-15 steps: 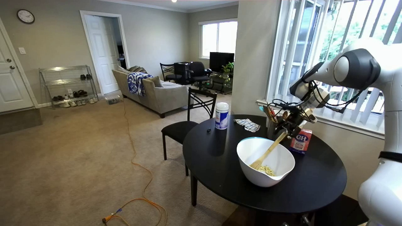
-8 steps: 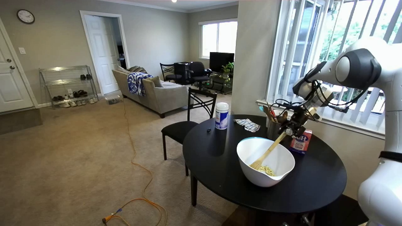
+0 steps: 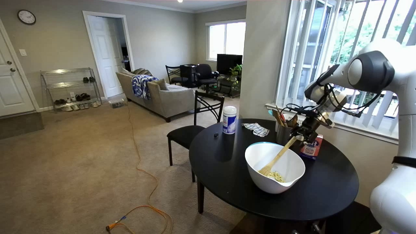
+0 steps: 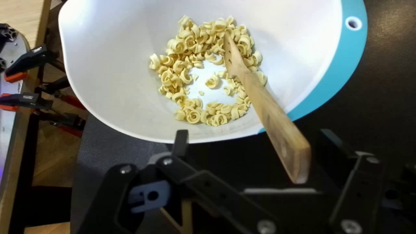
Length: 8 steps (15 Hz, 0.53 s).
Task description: Use the spoon to stir the content in the white bowl
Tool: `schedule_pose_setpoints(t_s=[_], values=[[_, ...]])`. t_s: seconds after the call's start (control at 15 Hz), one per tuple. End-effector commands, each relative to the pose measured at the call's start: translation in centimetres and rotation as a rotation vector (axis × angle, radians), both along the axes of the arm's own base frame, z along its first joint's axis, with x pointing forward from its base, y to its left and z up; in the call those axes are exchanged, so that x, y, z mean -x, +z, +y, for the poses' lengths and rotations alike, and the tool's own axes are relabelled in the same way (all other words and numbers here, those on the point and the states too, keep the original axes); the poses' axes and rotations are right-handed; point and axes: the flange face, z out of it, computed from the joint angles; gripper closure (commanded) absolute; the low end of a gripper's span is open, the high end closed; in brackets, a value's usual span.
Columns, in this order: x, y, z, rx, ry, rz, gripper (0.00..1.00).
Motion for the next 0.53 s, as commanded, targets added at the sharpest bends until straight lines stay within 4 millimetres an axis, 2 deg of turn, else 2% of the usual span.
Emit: schedule_pose_setpoints(t_s=[0.0,0.47], values=[[0.1,-0.2,-0.1,-0.045,0.022,-0.027,0.32],[-0.5,-0.5,1.1,-0.077,0.019,-0.054,0.78]])
